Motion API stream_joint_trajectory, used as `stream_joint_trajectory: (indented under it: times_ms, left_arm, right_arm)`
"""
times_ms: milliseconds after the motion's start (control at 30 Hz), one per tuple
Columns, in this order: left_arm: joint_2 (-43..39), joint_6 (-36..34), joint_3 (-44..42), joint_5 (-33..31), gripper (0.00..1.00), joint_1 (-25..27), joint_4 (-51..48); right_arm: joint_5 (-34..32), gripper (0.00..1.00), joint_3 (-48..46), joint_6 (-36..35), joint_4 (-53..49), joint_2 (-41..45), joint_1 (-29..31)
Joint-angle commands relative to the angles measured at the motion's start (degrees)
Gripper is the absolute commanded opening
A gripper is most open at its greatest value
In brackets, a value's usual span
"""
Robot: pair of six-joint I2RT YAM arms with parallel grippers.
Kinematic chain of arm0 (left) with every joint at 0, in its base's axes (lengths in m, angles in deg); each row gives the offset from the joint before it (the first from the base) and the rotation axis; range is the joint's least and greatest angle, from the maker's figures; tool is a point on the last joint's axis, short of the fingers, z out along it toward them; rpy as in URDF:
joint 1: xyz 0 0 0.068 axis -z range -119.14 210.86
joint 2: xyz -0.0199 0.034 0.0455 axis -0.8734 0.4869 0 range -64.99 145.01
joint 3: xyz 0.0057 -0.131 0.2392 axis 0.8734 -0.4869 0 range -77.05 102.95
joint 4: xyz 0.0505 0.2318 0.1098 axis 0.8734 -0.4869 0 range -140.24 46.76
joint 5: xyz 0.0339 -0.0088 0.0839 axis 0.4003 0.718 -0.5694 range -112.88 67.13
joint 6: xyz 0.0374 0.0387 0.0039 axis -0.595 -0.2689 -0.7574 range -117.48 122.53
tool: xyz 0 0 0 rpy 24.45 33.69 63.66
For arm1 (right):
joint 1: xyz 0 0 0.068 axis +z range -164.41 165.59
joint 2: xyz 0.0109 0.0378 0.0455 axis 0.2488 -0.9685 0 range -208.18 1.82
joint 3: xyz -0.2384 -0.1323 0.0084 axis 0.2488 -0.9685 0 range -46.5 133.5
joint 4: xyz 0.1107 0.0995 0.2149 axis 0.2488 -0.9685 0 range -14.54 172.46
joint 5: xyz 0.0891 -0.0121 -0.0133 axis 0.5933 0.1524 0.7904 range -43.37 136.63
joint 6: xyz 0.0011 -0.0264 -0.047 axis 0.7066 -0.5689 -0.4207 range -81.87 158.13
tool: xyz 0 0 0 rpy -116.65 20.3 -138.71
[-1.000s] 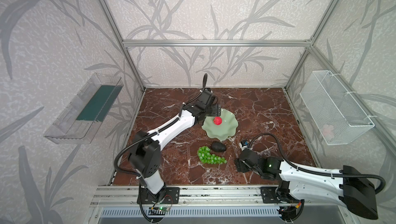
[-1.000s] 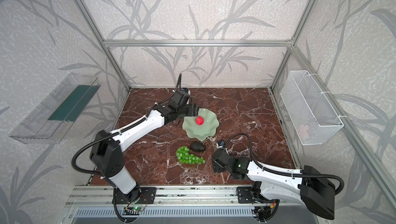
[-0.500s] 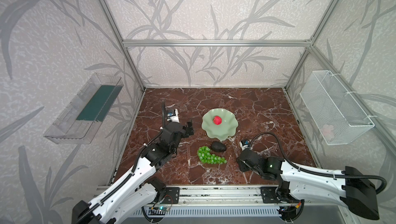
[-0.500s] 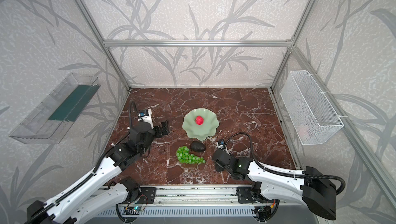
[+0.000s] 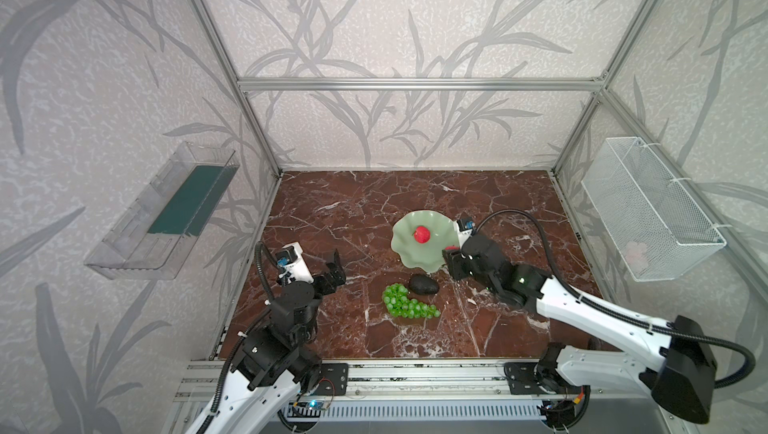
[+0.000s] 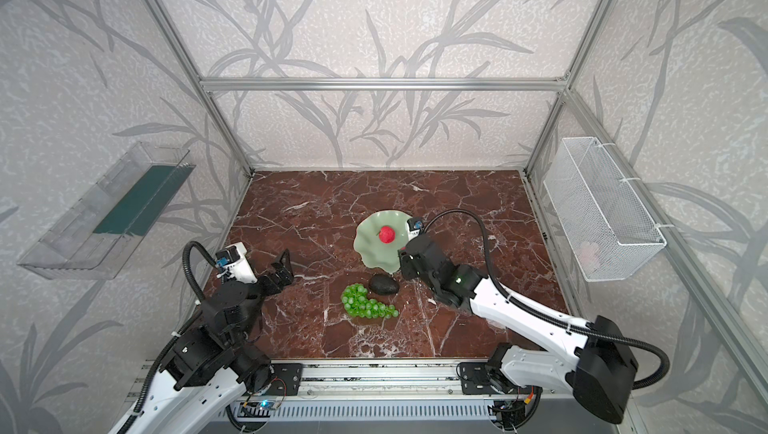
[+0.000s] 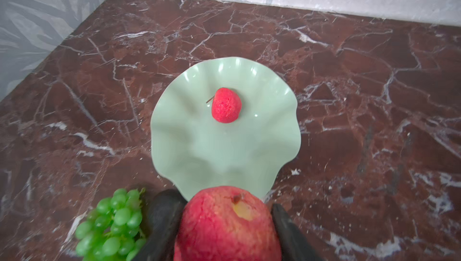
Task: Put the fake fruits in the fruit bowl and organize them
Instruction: 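Withdraw the left gripper while the right gripper grasps the other red apple, then place the red apple in the bowl beside the first apple with the right gripper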
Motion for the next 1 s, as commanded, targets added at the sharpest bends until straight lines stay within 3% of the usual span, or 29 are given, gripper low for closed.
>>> stream_joint_trajectory:
  times_ms: [0, 400, 700, 967]
  left_arm:
    - [0.1, 1.04, -0.62, 0.74, 1.0, -0.23, -2.84]
    - [5.46, -1.49, 4.56, 9.46, 1.0, -0.21, -3.99]
    - [5.1, -1.87, 4.71, 9.48, 1.0, -0.27, -3.88]
    - [4.43, -1.59, 5.92, 9.97, 1.0, -0.19, -5.35]
  right_arm:
    - [5.31, 0.41, 4.81, -5.79, 3.08, -6.72, -3.14]
    - [10.13, 0.41, 12.2, -5.82, 7.1, -24.9, -10.74]
    - [9.98, 0.43, 15.27, -5.58, 8.43, -33.08, -12.4]
    - [10.69, 0.56, 15.91, -4.73, 8.74, -35.48, -12.48]
